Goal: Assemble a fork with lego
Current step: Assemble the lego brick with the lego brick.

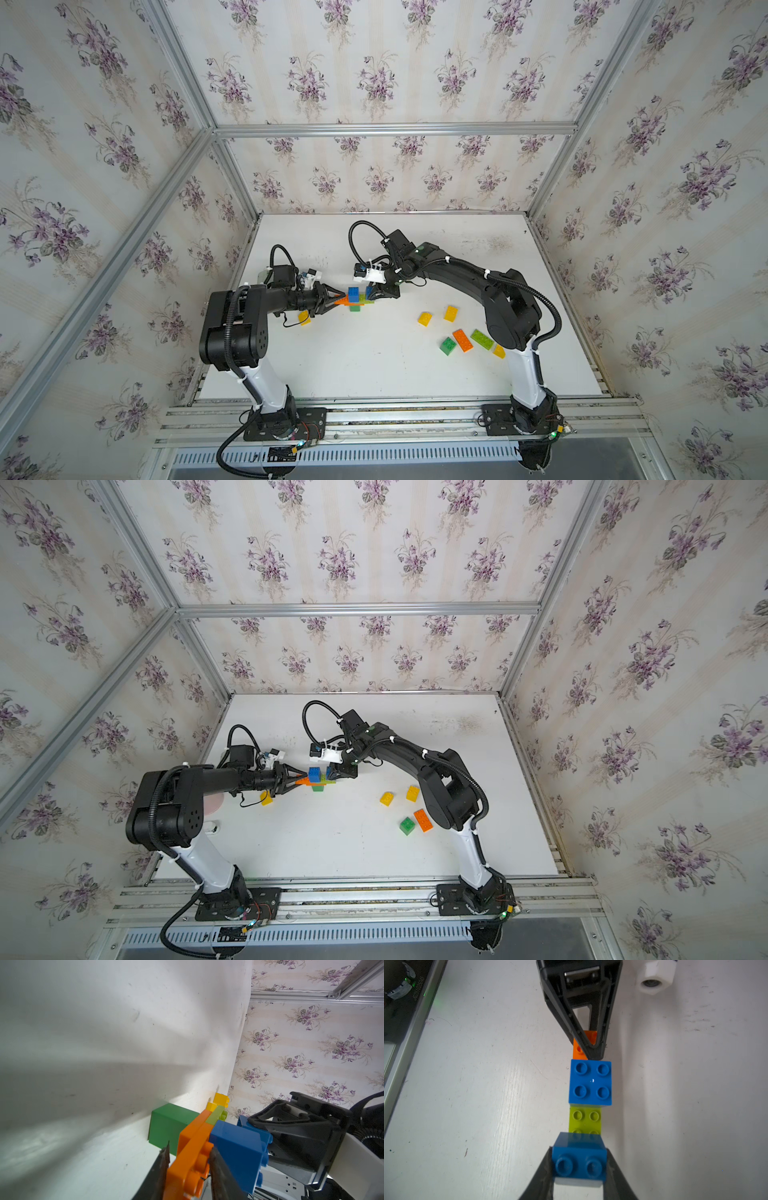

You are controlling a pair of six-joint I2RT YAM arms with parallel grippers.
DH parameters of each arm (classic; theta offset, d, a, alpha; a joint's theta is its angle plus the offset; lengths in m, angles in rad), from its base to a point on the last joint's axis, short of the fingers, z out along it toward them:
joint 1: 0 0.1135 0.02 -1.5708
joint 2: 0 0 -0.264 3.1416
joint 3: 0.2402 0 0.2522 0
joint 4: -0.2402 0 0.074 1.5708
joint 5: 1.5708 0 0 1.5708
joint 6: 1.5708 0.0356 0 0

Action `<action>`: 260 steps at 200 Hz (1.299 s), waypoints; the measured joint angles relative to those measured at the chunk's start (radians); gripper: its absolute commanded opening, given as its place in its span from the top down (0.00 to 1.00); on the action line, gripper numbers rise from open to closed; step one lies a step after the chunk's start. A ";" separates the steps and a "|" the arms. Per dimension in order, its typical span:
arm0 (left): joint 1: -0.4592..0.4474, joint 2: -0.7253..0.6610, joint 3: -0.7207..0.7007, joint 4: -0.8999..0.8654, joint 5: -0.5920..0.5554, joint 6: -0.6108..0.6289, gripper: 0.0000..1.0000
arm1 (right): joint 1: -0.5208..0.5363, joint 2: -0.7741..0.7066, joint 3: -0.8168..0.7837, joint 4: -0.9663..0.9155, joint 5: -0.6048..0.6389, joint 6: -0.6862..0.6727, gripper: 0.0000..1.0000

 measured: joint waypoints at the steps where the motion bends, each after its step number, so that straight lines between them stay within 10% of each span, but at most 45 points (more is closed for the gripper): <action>1: 0.000 0.000 0.000 0.000 0.000 0.000 0.67 | 0.000 0.000 0.001 0.000 0.000 0.000 0.81; 260: -0.019 -0.004 -0.059 0.089 0.016 0.032 0.55 | -0.005 0.067 0.071 -0.095 0.015 -0.057 0.83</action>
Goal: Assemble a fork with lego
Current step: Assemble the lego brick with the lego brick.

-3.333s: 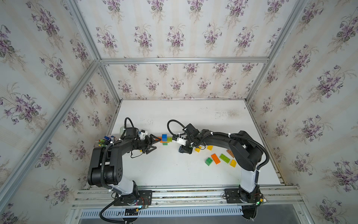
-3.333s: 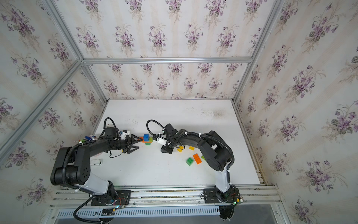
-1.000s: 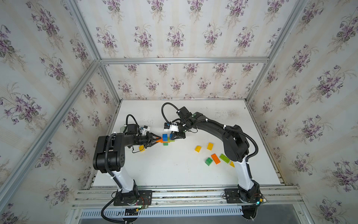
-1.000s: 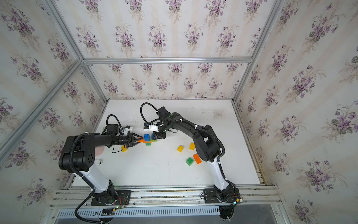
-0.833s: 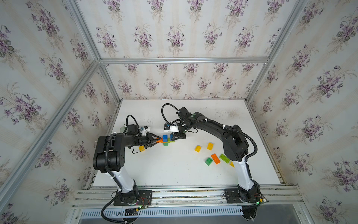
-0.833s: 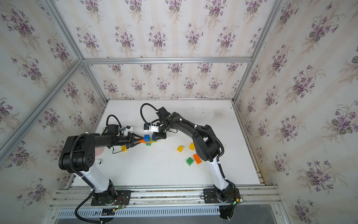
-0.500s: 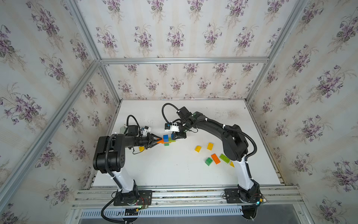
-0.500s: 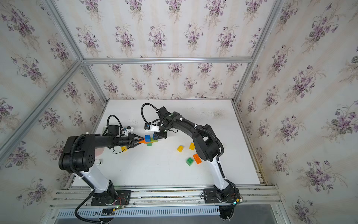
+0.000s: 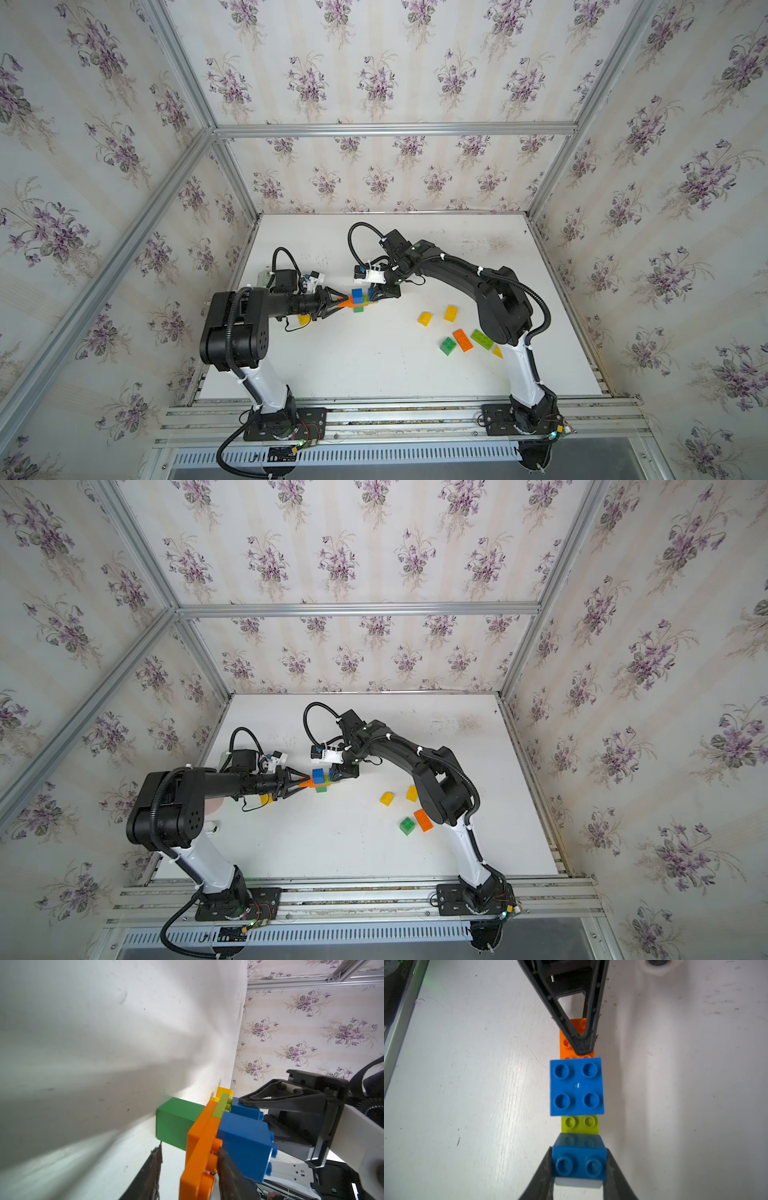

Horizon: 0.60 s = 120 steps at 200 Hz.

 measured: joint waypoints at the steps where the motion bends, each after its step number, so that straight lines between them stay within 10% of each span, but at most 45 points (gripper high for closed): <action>1: 0.000 0.000 0.000 0.000 0.000 0.000 0.55 | 0.000 0.000 0.000 0.000 0.000 0.000 0.83; 120: -0.025 0.005 -0.030 0.094 0.037 -0.061 0.44 | 0.009 0.001 0.011 -0.030 0.000 0.001 0.84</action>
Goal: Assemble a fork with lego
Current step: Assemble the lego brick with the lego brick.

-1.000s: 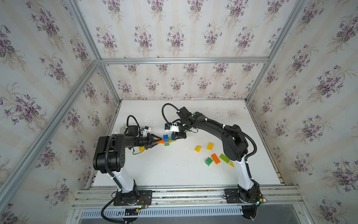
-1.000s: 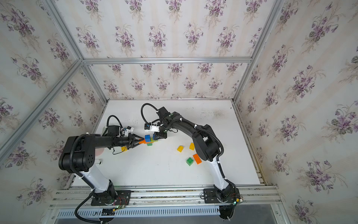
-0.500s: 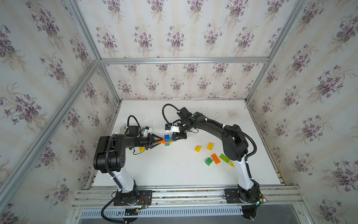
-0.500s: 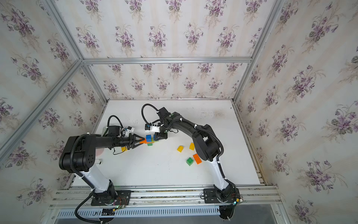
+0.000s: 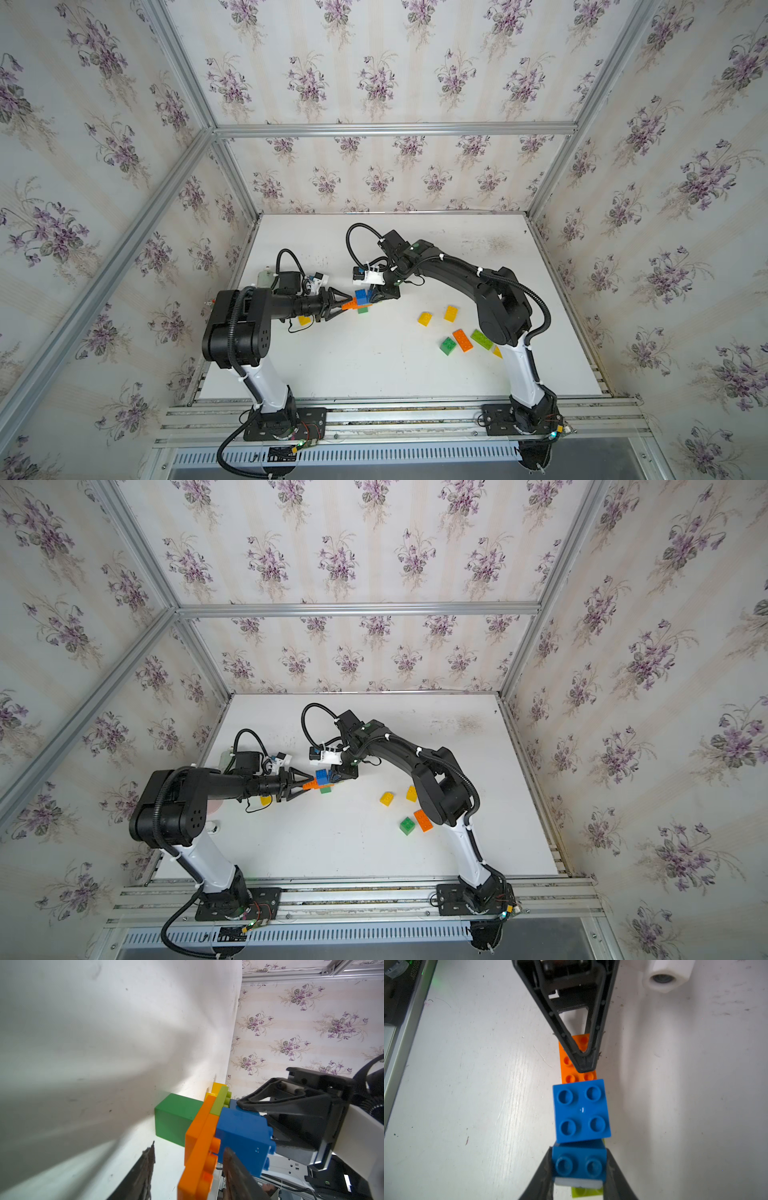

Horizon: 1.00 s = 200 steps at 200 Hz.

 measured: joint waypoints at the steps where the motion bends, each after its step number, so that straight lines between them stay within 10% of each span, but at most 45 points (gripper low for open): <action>1: 0.000 -0.001 0.000 0.000 0.000 0.000 0.42 | 0.000 0.000 0.000 0.000 0.000 0.000 0.84; 200: -0.042 0.048 0.012 0.008 0.026 0.022 0.53 | -0.027 -0.018 0.014 -0.033 0.004 -0.027 0.84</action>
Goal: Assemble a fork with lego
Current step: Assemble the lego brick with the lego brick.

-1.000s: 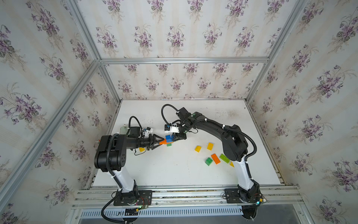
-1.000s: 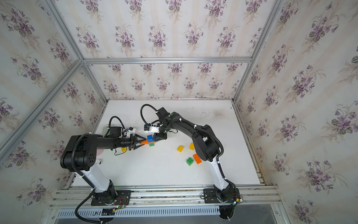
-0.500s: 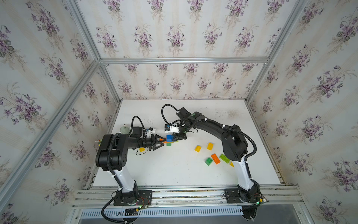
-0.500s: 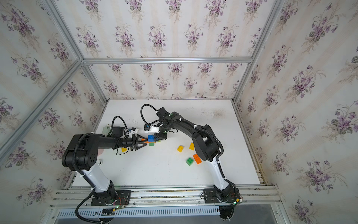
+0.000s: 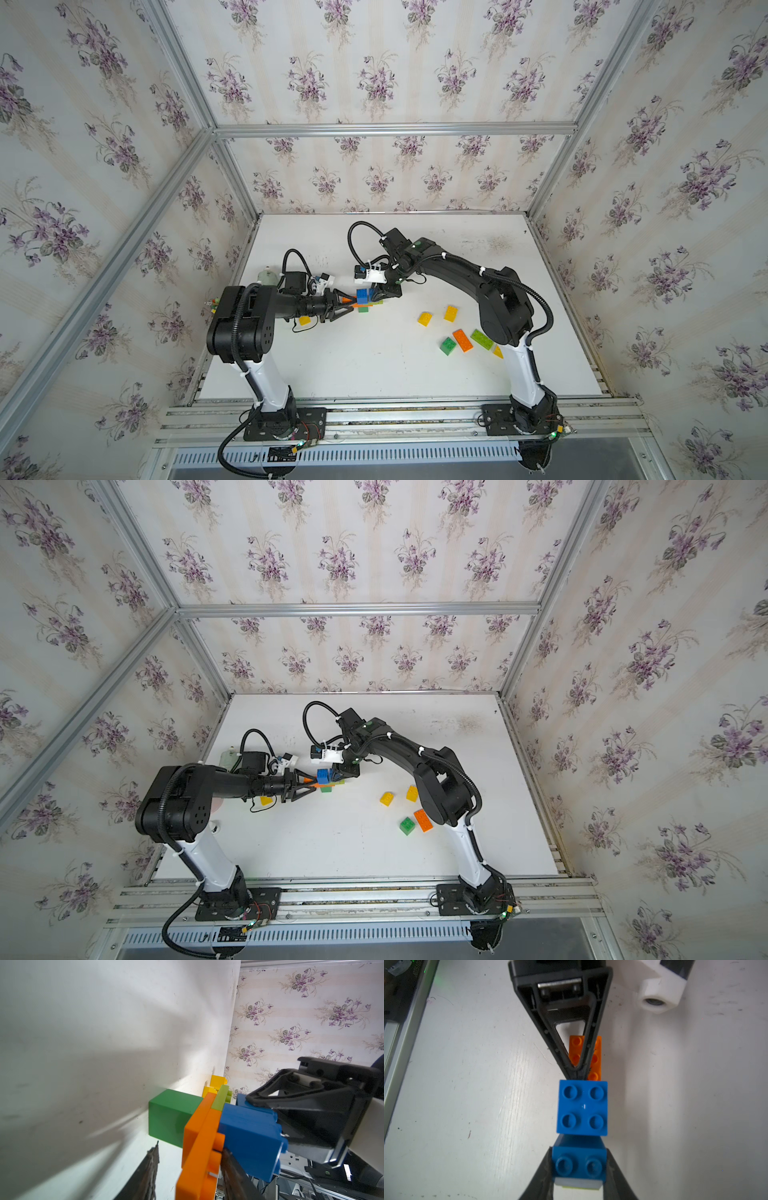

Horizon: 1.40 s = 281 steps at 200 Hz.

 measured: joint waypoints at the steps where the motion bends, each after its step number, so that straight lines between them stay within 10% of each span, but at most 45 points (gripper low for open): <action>1: 0.000 0.000 0.000 0.000 0.000 0.000 0.53 | -0.001 0.000 0.000 0.000 0.000 0.000 0.84; 281: 0.001 0.043 0.029 -0.031 0.049 0.036 0.55 | -0.021 0.023 -0.026 0.014 -0.027 -0.099 0.83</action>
